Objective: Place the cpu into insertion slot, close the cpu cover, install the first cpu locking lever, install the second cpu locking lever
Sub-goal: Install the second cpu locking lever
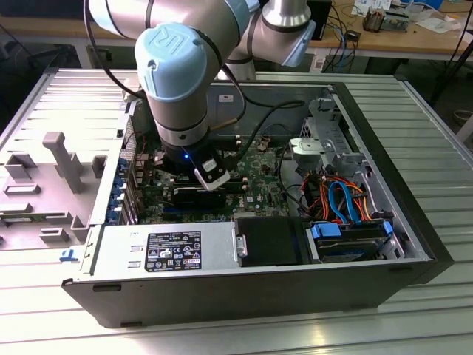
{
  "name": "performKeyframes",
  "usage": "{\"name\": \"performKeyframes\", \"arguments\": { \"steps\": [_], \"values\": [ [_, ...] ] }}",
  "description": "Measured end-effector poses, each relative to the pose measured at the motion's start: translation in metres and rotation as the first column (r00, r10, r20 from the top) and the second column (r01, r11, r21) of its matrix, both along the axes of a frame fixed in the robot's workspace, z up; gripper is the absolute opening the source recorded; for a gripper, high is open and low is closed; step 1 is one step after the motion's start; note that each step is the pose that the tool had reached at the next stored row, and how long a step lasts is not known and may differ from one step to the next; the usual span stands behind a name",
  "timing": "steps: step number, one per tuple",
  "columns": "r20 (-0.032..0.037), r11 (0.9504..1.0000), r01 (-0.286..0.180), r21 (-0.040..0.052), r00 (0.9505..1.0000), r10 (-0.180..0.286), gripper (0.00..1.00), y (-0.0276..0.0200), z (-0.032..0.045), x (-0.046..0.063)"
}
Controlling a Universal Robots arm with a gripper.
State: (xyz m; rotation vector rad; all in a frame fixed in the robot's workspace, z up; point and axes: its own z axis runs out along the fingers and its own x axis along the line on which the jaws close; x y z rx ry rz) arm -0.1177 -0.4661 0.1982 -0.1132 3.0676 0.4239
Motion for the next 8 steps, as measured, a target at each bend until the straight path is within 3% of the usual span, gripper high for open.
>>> {"name": "performKeyframes", "arguments": {
  "steps": [8],
  "values": [
    [-0.0001, 0.9996, -0.028, -0.0002, 0.9996, 0.028, 0.11, 0.0019, -0.0016, 0.0000]
  ]
}}
